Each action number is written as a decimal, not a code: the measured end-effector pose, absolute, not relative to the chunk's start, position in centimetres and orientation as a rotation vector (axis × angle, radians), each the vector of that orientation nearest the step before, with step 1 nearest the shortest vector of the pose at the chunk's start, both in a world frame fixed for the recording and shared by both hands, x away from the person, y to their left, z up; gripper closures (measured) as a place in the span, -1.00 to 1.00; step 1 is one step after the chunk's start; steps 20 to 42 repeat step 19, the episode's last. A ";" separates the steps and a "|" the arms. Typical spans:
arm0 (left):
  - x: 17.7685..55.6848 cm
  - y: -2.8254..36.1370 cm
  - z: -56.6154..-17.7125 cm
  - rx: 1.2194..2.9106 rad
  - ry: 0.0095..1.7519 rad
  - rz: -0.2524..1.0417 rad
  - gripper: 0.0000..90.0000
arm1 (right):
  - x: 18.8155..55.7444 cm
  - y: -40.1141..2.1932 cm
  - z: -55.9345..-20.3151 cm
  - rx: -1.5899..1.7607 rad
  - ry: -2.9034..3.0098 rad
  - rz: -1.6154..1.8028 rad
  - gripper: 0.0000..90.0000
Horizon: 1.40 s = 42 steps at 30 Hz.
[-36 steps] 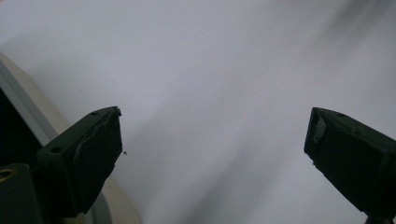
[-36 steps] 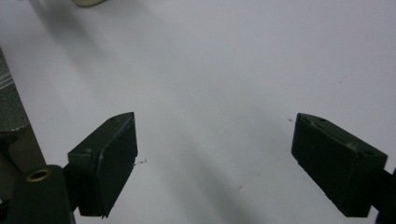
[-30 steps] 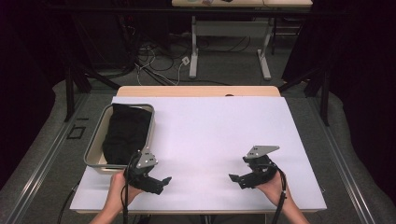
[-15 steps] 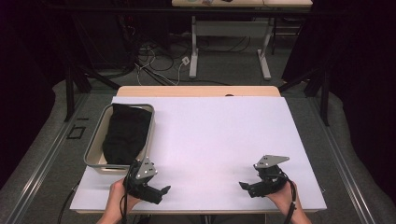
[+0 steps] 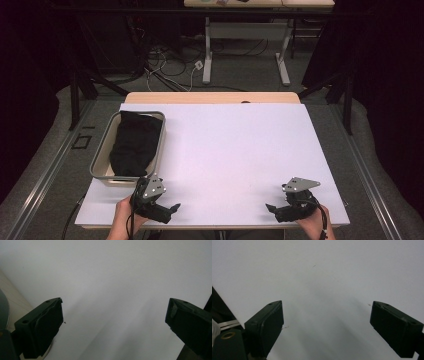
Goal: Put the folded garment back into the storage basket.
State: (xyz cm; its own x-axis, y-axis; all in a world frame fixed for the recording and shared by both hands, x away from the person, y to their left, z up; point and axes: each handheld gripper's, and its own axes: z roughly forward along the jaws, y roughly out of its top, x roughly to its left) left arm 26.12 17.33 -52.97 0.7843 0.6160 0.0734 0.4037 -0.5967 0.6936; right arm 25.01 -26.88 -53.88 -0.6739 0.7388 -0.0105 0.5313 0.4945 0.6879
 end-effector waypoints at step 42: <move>26.4 17.6 -54.1 2.290 0.729 0.358 -0.96 | 24.9 -28.5 -54.3 1.115 2.384 1.006 -0.85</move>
